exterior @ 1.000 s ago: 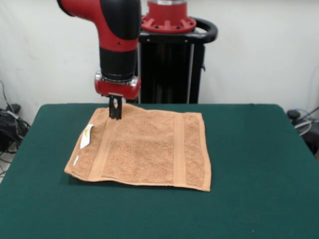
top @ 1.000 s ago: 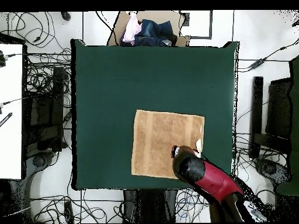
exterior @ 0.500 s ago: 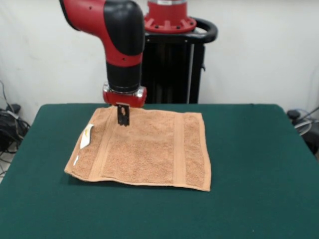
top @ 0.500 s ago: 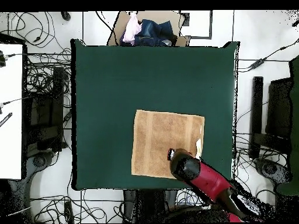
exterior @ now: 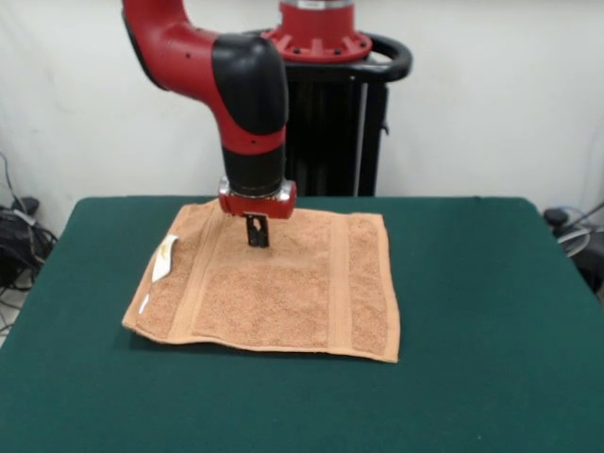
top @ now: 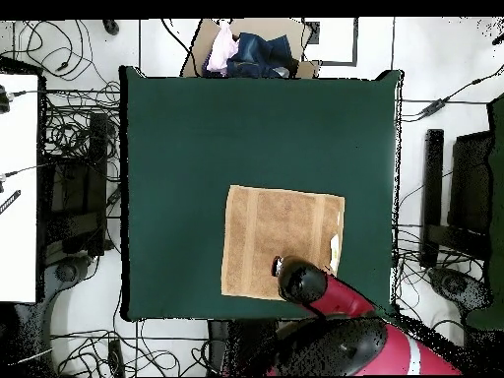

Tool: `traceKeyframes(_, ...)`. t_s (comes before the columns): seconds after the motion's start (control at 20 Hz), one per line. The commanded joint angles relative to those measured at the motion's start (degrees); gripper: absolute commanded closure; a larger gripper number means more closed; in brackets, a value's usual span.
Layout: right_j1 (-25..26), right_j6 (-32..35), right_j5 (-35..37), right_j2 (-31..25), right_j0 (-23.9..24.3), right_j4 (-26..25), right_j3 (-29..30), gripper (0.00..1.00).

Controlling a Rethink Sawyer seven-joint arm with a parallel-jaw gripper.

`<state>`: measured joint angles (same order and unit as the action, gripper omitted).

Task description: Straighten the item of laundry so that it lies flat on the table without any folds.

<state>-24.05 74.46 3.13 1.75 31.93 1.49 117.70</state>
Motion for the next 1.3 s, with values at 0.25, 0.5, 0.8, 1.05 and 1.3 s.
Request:
traceKeyframes(0.25,14.4,11.2,-10.6,-9.8,1.5,-0.1,-14.0,1.0)
traceKeyframes(0.5,16.9,11.5,-11.4,-10.5,1.6,-0.4,-16.8,1.0)
traceKeyframes(0.8,14.2,10.6,-6.6,-8.4,0.1,0.1,-16.7,1.0)
traceKeyframes(1.05,12.3,8.8,-3.2,-8.1,1.2,-1.1,-16.2,1.0)
traceKeyframes(1.3,8.1,9.6,1.5,-7.6,0.6,-0.4,-13.7,1.0)
